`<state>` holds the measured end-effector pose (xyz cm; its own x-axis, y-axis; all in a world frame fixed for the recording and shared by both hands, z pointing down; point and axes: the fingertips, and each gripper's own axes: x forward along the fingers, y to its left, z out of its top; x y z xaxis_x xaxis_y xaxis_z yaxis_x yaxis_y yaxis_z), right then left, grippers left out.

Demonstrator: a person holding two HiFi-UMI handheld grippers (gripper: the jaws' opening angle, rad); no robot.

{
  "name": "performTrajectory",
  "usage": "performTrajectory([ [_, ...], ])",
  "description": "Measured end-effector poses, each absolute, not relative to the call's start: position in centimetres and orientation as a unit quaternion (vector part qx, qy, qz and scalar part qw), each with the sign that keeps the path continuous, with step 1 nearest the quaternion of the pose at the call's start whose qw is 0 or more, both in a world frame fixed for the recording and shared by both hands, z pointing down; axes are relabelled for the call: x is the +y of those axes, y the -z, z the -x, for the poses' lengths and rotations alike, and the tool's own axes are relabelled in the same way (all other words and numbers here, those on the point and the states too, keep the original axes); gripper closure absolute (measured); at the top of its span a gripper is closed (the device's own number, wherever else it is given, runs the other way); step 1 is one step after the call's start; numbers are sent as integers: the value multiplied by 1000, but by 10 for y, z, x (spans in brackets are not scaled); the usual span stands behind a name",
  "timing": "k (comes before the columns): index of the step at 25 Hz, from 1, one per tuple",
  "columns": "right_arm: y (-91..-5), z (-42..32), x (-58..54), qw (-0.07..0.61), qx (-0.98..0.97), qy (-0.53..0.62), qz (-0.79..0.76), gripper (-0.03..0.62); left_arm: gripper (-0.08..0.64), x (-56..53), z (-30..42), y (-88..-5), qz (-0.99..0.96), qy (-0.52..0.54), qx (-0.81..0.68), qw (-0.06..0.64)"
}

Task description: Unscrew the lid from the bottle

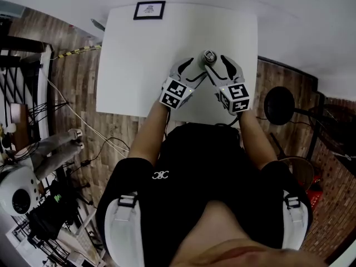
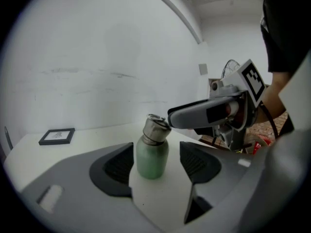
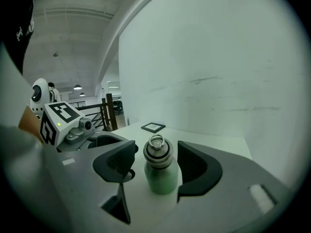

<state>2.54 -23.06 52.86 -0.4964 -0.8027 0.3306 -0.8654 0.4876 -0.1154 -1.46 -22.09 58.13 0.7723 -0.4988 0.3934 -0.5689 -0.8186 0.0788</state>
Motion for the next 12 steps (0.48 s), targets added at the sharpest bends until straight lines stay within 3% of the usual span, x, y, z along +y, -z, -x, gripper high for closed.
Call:
performTrajectory([
  [12, -554, -26, -253, 133, -859, -131, -477, 345, 201, -248, -10, -624, -937, -208, -258, 113],
])
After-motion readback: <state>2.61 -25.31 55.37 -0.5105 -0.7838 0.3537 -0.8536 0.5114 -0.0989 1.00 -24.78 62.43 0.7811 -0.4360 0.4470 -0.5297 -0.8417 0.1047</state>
